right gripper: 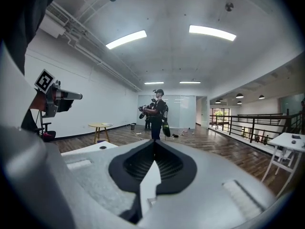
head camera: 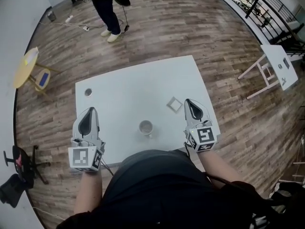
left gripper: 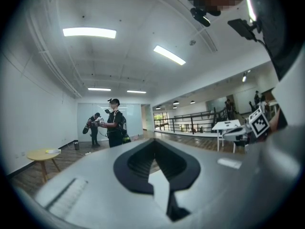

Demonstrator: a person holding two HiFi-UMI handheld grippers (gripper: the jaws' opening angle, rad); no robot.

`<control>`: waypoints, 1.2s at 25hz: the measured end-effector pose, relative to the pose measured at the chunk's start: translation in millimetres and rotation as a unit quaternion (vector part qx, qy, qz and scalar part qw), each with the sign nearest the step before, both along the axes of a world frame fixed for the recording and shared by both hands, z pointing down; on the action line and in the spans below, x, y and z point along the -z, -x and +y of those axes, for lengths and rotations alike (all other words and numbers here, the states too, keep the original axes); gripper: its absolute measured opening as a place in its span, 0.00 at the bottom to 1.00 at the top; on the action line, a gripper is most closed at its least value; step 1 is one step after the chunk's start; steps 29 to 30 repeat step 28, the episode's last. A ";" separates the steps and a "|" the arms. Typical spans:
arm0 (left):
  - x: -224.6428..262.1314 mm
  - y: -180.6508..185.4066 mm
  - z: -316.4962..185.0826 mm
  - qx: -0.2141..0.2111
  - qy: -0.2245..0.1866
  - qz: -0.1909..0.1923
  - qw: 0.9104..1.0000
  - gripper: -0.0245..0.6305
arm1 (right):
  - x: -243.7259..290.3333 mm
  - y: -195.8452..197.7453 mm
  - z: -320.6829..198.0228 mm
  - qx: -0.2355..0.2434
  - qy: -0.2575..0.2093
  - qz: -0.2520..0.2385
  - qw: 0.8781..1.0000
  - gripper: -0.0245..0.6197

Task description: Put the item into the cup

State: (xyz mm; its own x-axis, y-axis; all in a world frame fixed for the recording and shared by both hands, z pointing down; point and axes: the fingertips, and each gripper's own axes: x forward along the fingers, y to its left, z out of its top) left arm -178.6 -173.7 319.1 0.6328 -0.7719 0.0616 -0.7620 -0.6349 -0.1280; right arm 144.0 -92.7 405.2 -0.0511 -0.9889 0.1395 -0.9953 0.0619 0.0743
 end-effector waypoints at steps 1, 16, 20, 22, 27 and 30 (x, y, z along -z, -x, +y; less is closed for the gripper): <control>0.3 2.2 -1.9 -0.001 -0.001 -0.001 1.000 0.04 | -0.4 -0.1 -0.4 -0.003 0.001 0.002 1.000 0.04; -12.0 37.9 -16.0 0.012 0.015 0.017 1.000 0.04 | -0.4 17.8 -12.9 0.000 0.003 0.005 1.000 0.04; -19.1 43.3 -19.3 0.009 0.017 0.019 1.000 0.04 | -1.9 20.9 -13.4 -0.002 0.004 0.004 1.000 0.04; -20.2 43.2 -21.7 0.010 0.023 0.021 0.999 0.04 | -1.6 20.3 -13.9 -0.005 0.006 0.005 1.000 0.04; -20.1 46.8 -26.9 0.012 0.021 0.026 0.999 0.04 | -3.4 17.8 -15.9 -0.014 0.006 0.002 1.000 0.04; -21.2 47.1 -28.0 0.010 0.020 0.026 0.999 0.04 | -3.7 16.7 -15.9 -0.016 0.006 0.002 1.000 0.04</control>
